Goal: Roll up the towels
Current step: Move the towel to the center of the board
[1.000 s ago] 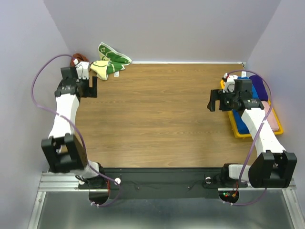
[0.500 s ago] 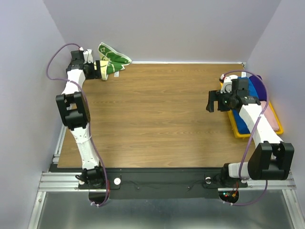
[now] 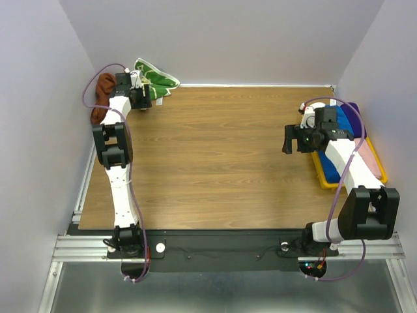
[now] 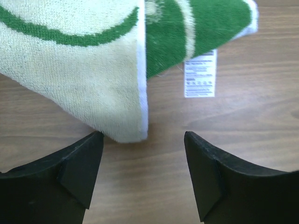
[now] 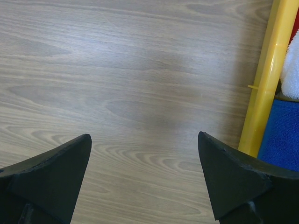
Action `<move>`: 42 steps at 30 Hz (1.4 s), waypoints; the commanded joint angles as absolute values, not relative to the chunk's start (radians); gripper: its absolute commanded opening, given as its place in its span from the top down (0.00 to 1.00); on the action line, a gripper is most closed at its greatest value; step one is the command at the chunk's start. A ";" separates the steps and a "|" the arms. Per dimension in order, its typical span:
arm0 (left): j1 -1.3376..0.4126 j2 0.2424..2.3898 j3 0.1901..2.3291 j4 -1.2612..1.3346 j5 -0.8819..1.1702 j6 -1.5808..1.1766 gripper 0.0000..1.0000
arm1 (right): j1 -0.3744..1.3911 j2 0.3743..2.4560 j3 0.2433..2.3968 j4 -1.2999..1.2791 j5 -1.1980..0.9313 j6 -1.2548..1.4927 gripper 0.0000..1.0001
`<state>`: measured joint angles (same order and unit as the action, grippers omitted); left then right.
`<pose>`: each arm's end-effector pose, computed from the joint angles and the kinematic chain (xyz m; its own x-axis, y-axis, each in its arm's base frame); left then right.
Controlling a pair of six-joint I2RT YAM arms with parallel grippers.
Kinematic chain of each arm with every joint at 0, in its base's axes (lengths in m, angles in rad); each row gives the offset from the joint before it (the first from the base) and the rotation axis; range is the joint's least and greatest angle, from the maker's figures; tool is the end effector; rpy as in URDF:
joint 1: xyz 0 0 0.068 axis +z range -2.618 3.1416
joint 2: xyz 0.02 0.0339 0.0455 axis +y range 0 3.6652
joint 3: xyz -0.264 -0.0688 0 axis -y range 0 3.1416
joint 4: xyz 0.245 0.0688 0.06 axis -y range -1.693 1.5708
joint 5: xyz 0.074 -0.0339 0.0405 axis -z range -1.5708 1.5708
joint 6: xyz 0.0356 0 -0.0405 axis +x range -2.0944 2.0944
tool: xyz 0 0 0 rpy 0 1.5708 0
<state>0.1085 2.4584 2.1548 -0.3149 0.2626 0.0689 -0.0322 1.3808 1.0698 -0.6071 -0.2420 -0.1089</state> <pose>0.5625 0.0520 0.2013 -0.5678 0.0050 -0.8232 0.1451 0.9849 -0.0941 0.2878 -0.0007 0.2687 -0.7769 -0.0805 -0.6244 -0.1998 0.9720 0.1233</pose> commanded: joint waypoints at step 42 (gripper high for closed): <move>0.141 1.519 1.143 -0.891 0.314 0.859 0.89 | 0.319 1.952 1.659 -0.535 -0.407 -0.081 0.18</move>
